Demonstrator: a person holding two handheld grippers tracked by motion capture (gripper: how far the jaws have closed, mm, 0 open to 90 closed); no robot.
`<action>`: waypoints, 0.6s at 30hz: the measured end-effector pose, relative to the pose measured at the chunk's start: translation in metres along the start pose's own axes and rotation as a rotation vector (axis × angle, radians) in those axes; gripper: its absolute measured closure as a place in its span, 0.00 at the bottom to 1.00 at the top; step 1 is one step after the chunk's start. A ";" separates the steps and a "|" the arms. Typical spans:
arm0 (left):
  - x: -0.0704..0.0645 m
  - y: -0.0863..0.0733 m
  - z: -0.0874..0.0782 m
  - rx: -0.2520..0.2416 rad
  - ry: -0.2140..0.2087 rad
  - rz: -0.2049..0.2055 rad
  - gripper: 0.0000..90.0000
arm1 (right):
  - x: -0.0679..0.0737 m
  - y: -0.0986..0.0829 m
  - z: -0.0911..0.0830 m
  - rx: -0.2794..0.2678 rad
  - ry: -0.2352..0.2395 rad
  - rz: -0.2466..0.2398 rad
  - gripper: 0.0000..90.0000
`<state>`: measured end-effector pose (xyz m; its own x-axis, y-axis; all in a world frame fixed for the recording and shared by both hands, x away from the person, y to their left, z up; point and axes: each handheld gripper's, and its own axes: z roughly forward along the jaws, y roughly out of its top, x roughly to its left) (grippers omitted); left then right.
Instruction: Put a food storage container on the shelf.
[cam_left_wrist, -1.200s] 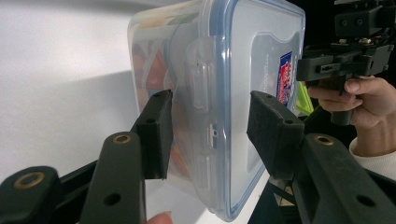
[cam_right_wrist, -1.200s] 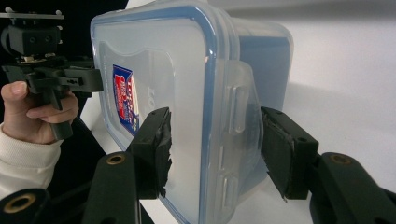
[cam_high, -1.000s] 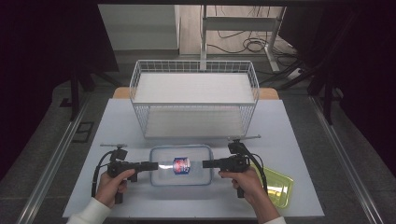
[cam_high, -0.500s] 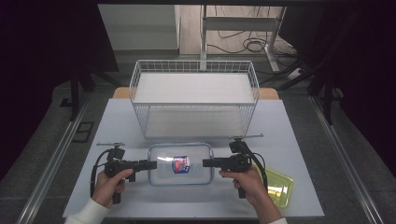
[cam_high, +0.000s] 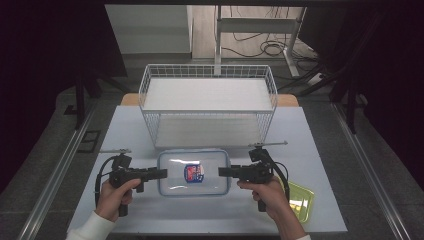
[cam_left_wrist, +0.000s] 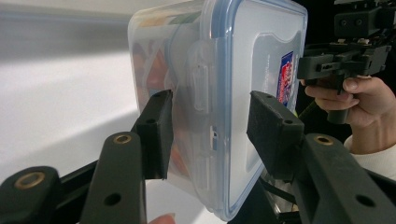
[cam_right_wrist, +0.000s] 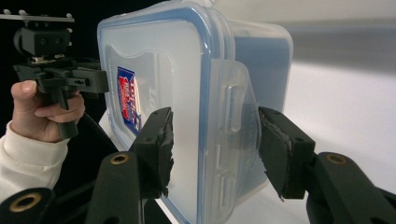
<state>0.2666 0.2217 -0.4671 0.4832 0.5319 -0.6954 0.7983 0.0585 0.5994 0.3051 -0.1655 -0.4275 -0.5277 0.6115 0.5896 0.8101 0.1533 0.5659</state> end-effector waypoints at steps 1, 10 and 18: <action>-0.002 0.001 -0.001 -0.002 -0.002 0.009 0.57 | 0.002 0.001 -0.002 -0.005 -0.002 -0.006 0.53; -0.014 0.019 -0.004 -0.020 -0.007 0.040 0.57 | 0.012 0.010 -0.015 -0.046 -0.012 -0.044 0.53; -0.039 0.047 -0.011 -0.034 -0.010 0.090 0.57 | 0.025 0.027 -0.038 -0.100 -0.013 -0.068 0.53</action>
<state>0.2818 0.2128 -0.4076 0.5563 0.5282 -0.6415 0.7385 0.0397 0.6731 0.3039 -0.1760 -0.3759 -0.5767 0.6127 0.5403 0.7426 0.1176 0.6593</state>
